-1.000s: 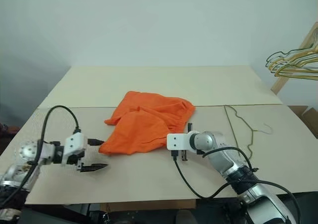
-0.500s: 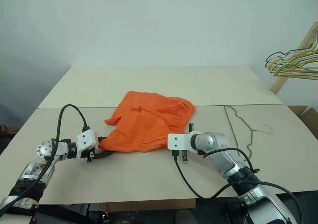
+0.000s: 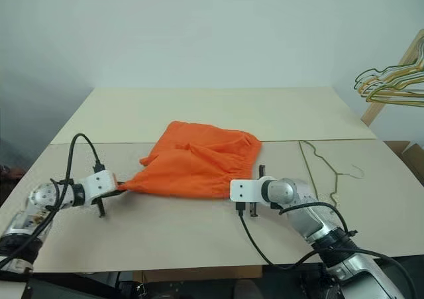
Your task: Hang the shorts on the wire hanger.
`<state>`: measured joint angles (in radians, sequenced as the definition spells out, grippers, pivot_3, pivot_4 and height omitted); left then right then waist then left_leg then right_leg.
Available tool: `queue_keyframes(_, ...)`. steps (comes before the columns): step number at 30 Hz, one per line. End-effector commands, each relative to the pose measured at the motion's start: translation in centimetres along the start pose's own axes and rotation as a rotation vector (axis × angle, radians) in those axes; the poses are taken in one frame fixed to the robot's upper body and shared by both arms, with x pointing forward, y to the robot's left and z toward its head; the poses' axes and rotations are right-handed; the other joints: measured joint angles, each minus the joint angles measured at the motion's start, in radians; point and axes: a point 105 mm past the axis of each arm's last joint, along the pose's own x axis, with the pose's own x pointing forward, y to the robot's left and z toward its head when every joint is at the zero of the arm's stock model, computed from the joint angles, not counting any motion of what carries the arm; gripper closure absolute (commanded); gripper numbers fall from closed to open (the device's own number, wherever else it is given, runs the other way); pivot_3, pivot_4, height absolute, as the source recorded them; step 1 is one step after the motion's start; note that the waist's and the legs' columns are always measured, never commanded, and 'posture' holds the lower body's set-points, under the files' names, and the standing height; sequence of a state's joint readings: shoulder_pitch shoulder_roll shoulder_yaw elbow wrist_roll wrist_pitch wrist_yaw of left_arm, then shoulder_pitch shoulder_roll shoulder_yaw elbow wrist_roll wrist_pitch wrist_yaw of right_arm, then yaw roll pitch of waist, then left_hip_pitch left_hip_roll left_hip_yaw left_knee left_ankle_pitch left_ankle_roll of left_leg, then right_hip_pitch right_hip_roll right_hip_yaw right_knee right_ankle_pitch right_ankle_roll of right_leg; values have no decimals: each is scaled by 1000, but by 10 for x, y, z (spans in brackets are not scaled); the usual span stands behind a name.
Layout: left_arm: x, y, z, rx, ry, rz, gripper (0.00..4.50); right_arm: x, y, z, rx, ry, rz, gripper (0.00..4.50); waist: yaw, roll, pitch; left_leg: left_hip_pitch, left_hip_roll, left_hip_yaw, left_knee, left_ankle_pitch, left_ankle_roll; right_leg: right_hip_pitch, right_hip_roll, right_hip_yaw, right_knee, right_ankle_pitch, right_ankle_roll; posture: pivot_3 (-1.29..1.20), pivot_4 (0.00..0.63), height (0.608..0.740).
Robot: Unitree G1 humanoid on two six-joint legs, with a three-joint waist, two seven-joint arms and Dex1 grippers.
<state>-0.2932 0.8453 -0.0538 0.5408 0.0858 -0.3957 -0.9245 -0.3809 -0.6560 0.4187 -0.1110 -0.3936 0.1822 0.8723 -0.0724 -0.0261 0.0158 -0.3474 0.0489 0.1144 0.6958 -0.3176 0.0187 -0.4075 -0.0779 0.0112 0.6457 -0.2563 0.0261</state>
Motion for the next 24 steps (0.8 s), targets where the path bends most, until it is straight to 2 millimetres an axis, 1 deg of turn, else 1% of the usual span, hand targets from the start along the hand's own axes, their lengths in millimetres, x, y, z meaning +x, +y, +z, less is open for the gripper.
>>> queue_keyframes(1, -19, 5, 10, 28, -43, 19, 4456, -24, -15, 5, -27, -9, -53, 4500, 0, 0, 0, -1, 0, 0, 0, 0, 0, -1, 0, 0, 0, 0, 0, -75, 0, 740)
queue_keyframes(4, -33, -15, 28, 14, -103, -87, 4456, -40, -6, 14, -68, -42, 4, 4500, 1, 0, 0, -7, 0, -1, 1, 0, 0, -8, -1, 1, 2, 0, 0, -74, 0, 740)
queue_keyframes(5, -38, -23, 33, 2, -109, -129, 4456, -44, -1, 18, -76, -52, 31, 4500, 1, 0, 0, -9, 1, -1, 2, 0, 0, -12, -1, 2, 3, 0, 0, -72, 0, 740)
queue_keyframes(7, -49, -36, 42, -15, -109, -204, 4456, -52, 8, 23, -74, -65, 94, 4500, 2, 0, 0, -11, 1, -1, 2, 0, 0, -14, 0, 2, 3, 0, 0, -72, 0, 740)
queue_keyframes(11, -68, -53, 51, -48, -59, -319, 4456, -70, 28, 29, -64, -86, 263, 4500, 3, 0, 0, -7, 1, -1, 2, -1, 1, -11, 0, 2, 3, 0, 0, -63, 0, 740)
queue_keyframes(13, -72, -56, 54, -52, -33, -360, 4456, -74, 32, 30, -55, -98, 316, 4500, 3, 0, 0, -6, 1, -1, 1, -1, 1, -10, 0, 2, 3, 0, 0, -60, 0, 740)
queue_keyframes(16, -76, -57, 61, -94, -31, -413, 4456, -76, 33, 25, -46, -81, 367, 4500, 6, 0, 0, -6, 1, 0, 2, -1, 1, -10, 0, 2, 3, 0, 0, -63, 0, 740)
queue_keyframes(19, -83, -63, 65, -87, -7, -479, 4456, -81, 41, 14, -72, -40, 429, 4500, 6, 0, 0, -7, 0, 2, 1, -1, 1, -10, 0, 2, 2, 0, 0, -73, 0, 740)
queue_keyframes(22, -87, -80, 72, -46, -5, -556, 4456, -81, 47, 2, -90, 12, 460, 4500, 2, 0, 0, -8, 0, 3, 1, -1, 1, -11, 1, 2, 1, 0, 0, -73, 0, 740)
queue_keyframes(24, -86, -93, 89, -39, -73, -597, 4456, -80, 50, -4, -98, 45, 470, 4500, 2, 0, 0, -7, 0, 5, 1, -1, 1, -11, 1, 3, 2, 0, 0, -78, 0, 740)
